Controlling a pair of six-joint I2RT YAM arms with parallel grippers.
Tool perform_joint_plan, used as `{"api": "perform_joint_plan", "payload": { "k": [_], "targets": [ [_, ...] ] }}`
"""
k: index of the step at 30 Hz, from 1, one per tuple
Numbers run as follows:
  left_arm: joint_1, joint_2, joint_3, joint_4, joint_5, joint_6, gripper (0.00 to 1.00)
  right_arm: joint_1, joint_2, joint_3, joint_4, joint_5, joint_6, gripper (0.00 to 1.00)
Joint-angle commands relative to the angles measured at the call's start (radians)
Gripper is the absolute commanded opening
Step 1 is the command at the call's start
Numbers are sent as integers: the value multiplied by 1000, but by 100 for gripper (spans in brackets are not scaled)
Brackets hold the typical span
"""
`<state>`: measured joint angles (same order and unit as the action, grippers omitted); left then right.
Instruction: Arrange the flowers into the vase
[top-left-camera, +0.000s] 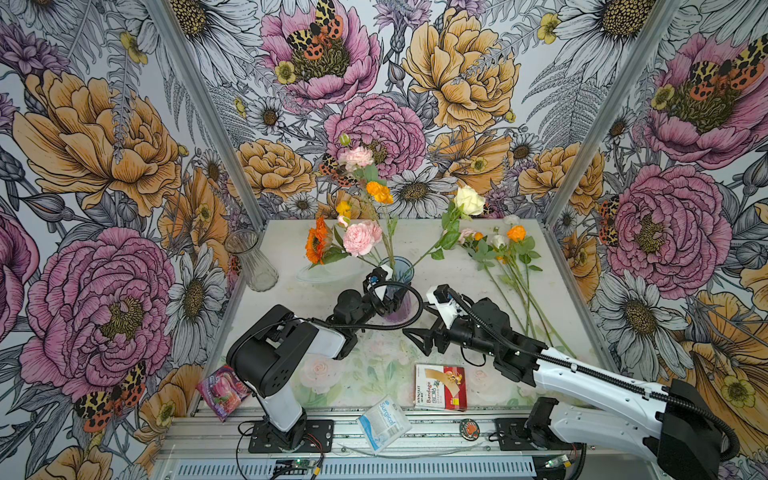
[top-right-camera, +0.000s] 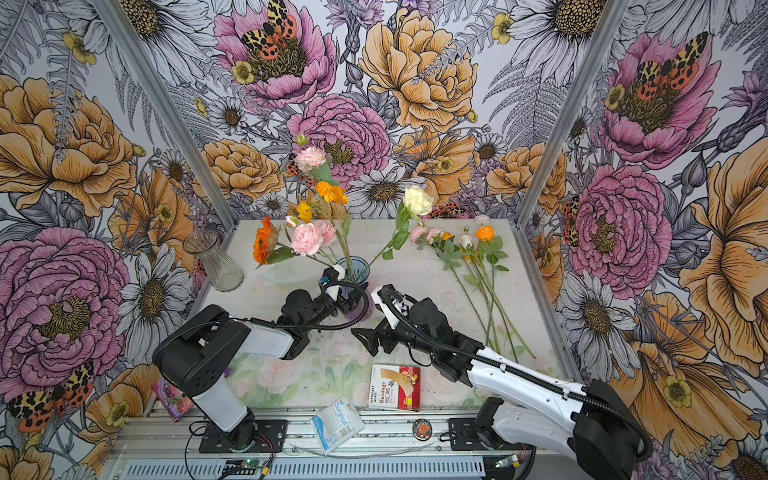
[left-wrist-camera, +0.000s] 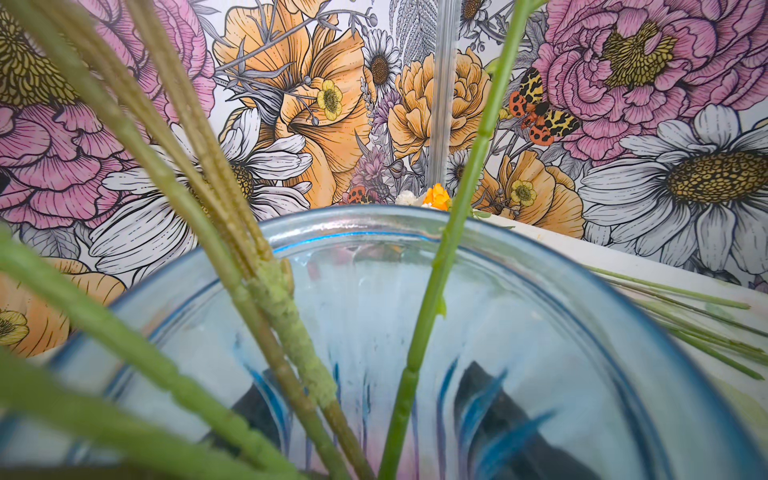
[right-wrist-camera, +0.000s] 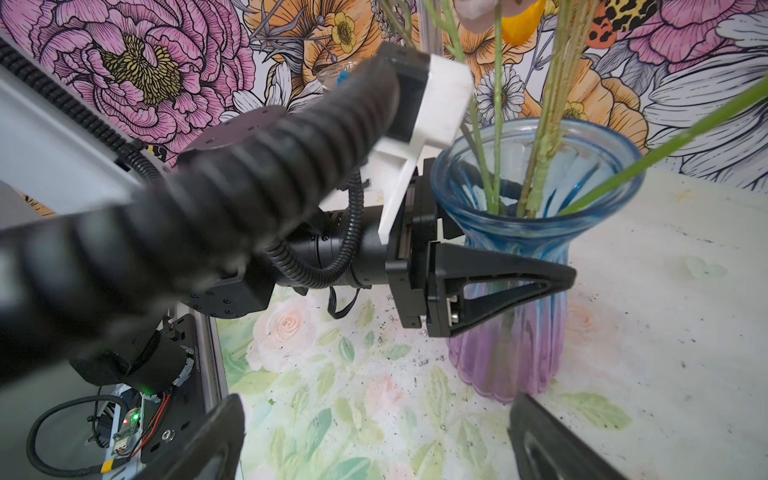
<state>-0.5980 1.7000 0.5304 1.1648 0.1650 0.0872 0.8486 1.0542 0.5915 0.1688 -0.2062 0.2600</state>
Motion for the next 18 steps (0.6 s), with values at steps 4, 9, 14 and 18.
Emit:
{"api": "perform_joint_plan", "payload": {
  "k": [4,9,14,18],
  "targets": [
    [-11,-22,66,76,3,44,52,-87,-22,3,16,29,-22,99],
    [7,-54,174,-19,33,34,49,-217,-1,61,-18,54,-11,100],
    [34,-16,302,-74,36,31,45,-297,21,109,-18,24,-26,99],
    [67,72,434,-72,51,30,44,-332,53,115,9,-13,-25,100]
  ]
}}
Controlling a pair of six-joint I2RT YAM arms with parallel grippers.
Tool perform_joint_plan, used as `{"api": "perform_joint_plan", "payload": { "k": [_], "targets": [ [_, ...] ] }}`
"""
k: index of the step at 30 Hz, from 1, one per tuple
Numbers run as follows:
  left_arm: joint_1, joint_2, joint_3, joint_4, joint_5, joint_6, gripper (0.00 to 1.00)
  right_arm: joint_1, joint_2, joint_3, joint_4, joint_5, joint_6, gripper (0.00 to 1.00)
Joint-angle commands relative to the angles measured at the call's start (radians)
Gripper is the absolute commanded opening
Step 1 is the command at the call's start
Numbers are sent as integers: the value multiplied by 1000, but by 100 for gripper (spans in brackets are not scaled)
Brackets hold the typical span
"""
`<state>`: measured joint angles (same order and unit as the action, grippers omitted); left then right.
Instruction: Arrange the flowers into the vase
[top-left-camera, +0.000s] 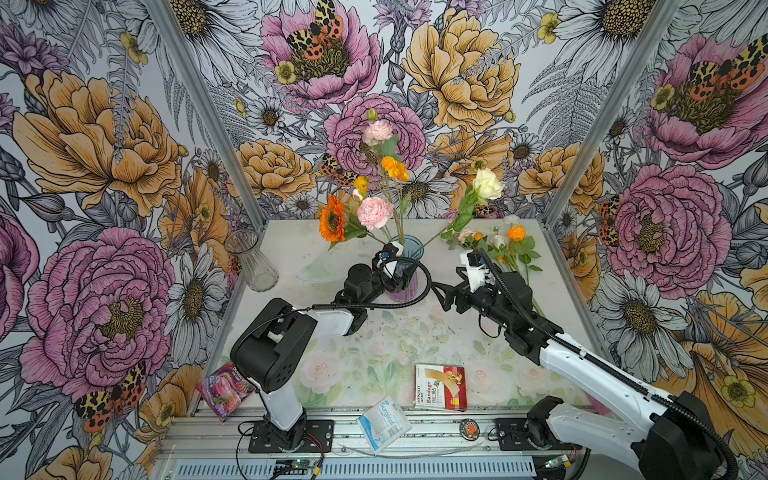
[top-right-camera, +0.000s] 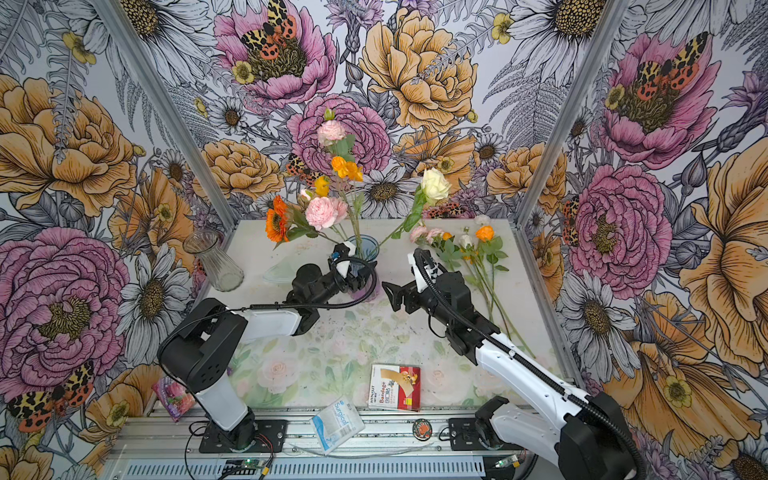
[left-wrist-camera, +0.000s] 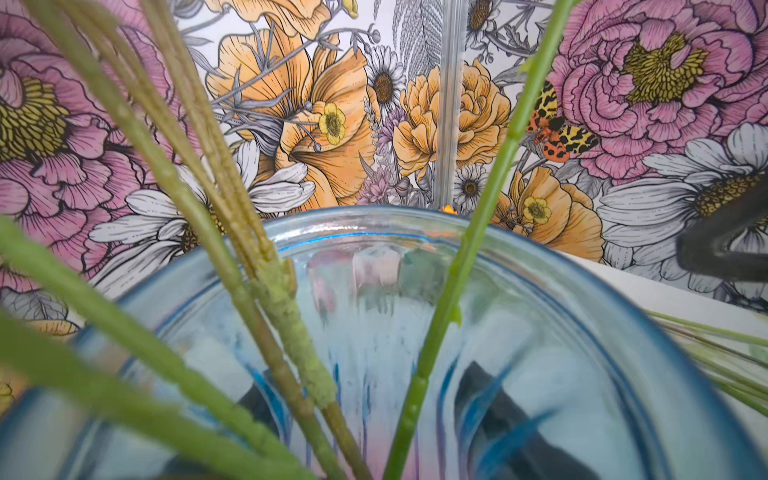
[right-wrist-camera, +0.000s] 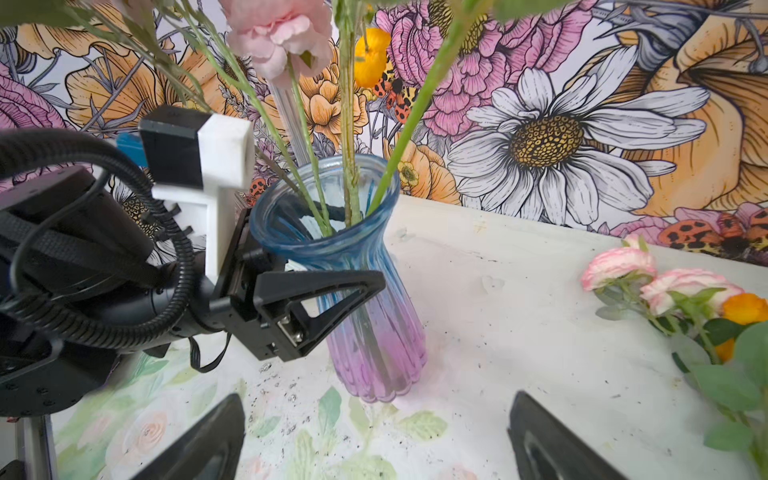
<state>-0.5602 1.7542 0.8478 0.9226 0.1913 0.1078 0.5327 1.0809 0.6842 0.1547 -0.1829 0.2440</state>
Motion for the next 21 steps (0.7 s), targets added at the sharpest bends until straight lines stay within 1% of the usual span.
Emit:
{"api": "perform_joint_plan", "payload": {
  "k": [1,6,9,11,15,21],
  "targets": [
    [37,43,152,173,31,10,45,-18,36,19,36,-46,-6,100],
    [103,240,399,128,57,-3,44,-36,96,35,71,-69,1,99],
    [146,329,540,83,82,-17,45,-49,126,52,79,-84,0,99],
    [171,369,612,36,89,-4,44,-58,148,59,88,-96,-5,99],
    [226,411,698,-43,57,21,44,-74,208,63,123,-113,-3,99],
    [314,412,723,-70,51,37,45,-93,317,81,214,-158,43,99]
  ]
}}
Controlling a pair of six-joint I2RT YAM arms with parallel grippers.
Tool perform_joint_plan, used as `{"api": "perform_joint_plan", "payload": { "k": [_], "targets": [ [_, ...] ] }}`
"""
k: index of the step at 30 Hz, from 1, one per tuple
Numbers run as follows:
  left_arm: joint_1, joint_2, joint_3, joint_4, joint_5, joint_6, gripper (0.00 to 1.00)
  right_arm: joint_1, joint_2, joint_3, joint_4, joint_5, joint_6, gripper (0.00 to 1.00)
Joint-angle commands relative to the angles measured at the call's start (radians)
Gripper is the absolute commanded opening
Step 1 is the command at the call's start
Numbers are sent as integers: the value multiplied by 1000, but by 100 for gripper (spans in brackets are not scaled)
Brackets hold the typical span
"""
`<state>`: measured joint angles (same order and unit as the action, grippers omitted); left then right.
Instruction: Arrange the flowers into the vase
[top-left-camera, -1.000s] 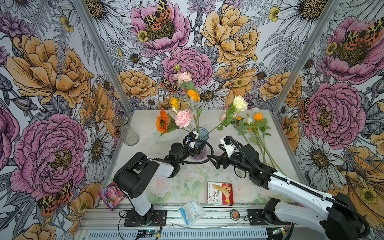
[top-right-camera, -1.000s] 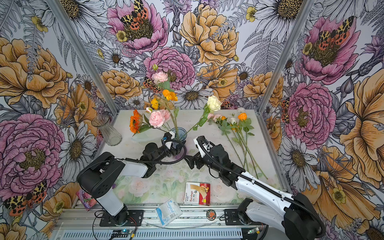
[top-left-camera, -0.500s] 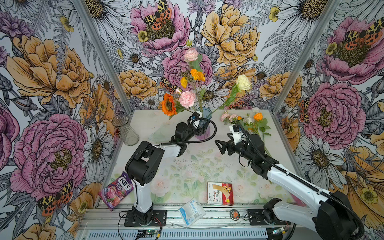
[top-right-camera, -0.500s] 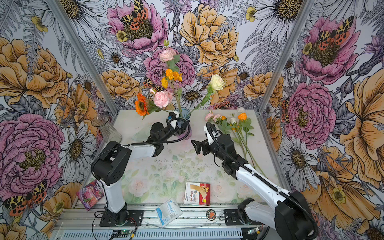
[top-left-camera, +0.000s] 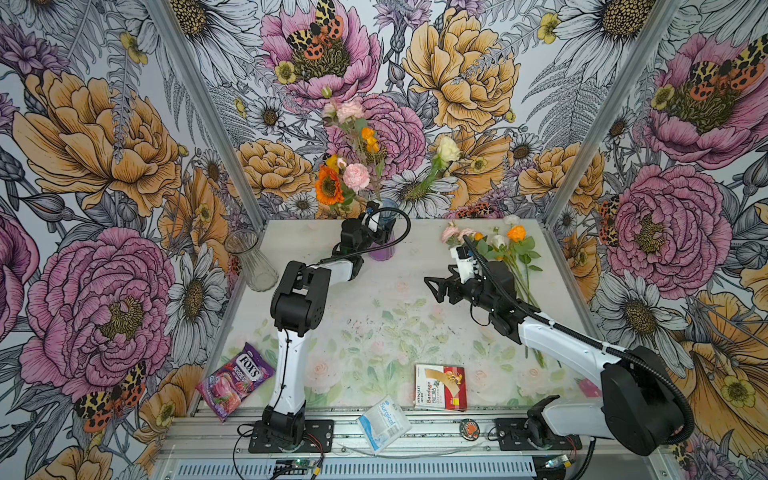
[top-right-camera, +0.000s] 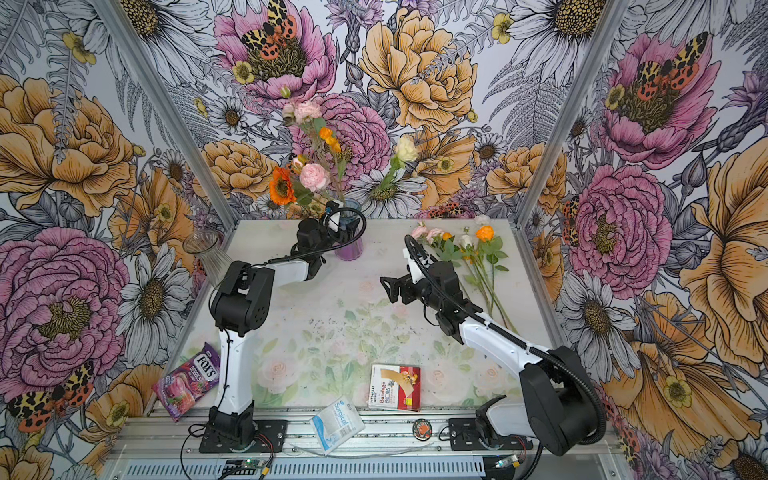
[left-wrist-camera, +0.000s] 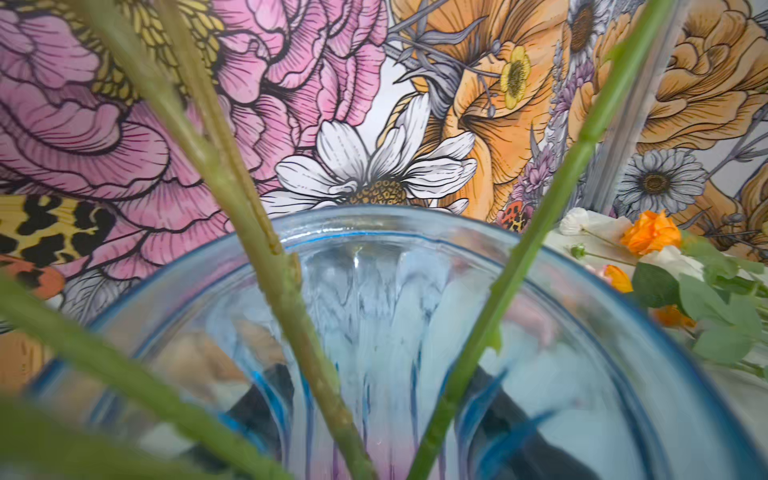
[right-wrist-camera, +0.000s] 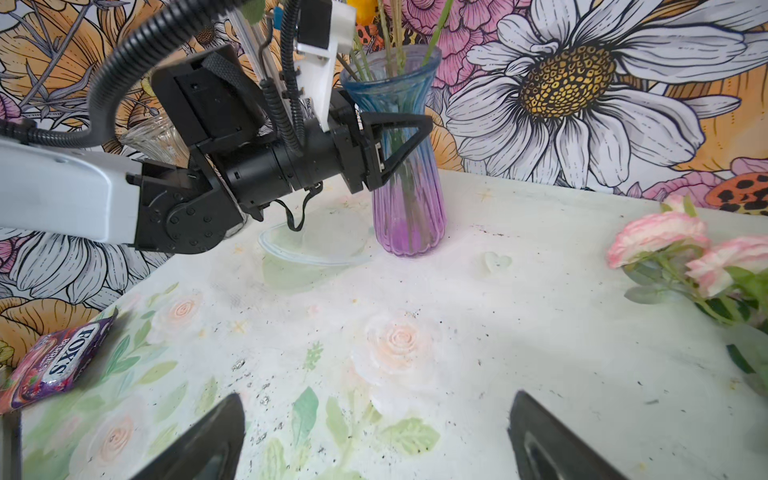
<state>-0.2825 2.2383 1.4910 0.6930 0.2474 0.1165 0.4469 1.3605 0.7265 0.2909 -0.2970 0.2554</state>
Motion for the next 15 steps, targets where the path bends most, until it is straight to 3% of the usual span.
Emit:
{"api": "perform_joint_plan", "payload": {
  "k": [1,15],
  "targets": [
    [49,-72,84,153,-4,29,45,-8,53,47,83,-55,35,99],
    [139,6,172,158,-61,32,45,-12,156,87,150,-97,67,99]
  ]
}}
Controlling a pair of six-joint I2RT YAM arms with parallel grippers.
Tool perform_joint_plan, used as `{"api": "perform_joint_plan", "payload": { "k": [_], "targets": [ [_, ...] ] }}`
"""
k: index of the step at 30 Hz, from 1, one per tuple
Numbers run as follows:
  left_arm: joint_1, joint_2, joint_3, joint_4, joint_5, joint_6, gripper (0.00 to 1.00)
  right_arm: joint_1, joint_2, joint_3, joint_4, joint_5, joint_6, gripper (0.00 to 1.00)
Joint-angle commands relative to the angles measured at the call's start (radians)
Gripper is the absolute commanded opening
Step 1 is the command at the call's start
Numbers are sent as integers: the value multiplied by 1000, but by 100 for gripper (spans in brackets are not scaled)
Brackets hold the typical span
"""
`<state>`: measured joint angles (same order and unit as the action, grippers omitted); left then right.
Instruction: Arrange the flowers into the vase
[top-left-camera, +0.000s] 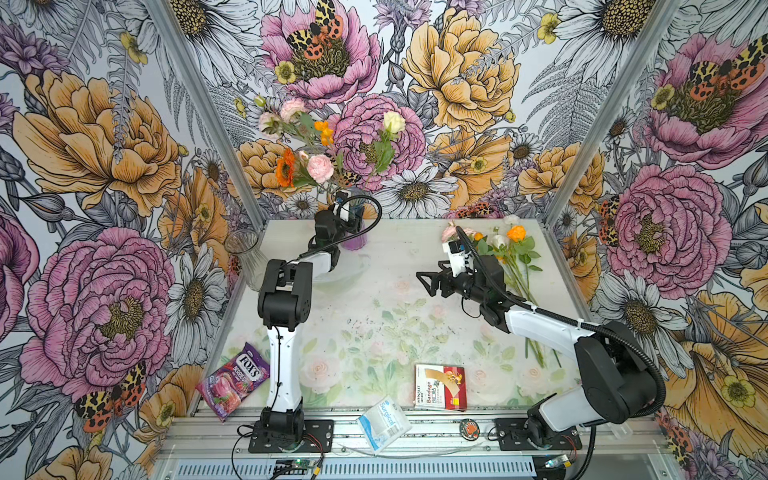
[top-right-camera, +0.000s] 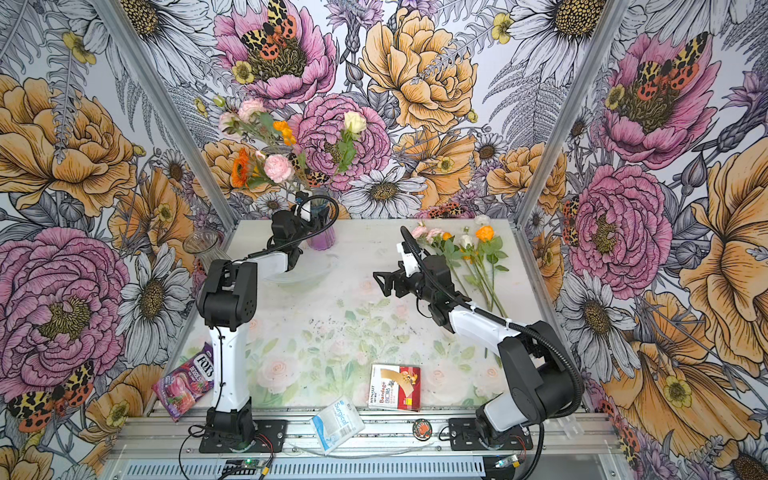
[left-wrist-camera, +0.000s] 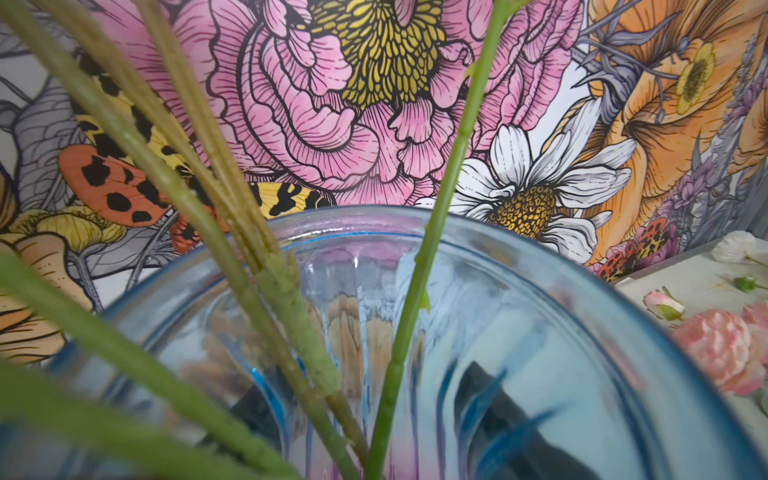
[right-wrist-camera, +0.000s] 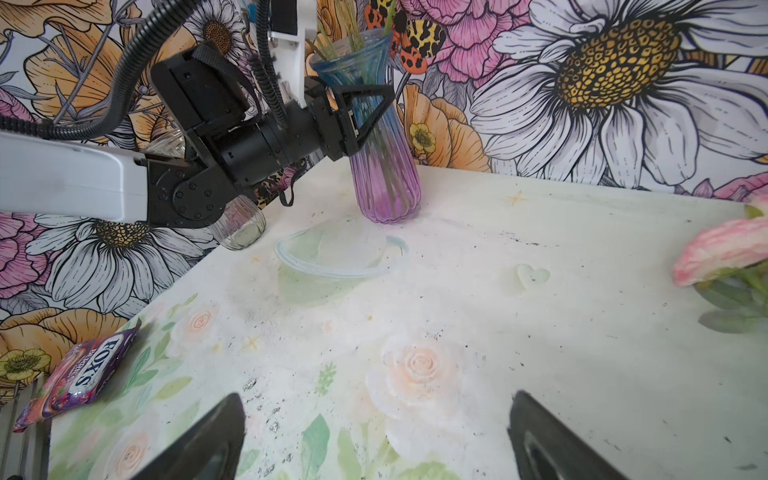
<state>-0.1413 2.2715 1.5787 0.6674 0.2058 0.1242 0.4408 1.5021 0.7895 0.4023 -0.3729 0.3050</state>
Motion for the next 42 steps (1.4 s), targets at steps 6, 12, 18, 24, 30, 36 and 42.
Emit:
{"api": "perform_joint_plan", "payload": {
  "k": [6,12,18,24,30,36,42],
  "targets": [
    [0,-5,117,146,-94,15,45,-6,32,30,36,-27,22,99],
    [0,6,120,119,-151,-19,45,-6,32,41,26,-24,16,99],
    [6,24,142,73,-169,-43,46,-6,36,37,30,-26,23,99],
    [6,29,124,84,-184,-51,50,-6,46,39,33,-31,22,99],
    [10,39,123,84,-170,-59,67,-6,49,40,30,-32,23,100],
    [7,39,112,80,-176,-39,86,-7,56,43,37,-40,32,99],
    [7,32,86,83,-155,-31,99,-6,56,49,35,-42,32,99]
  ]
}}
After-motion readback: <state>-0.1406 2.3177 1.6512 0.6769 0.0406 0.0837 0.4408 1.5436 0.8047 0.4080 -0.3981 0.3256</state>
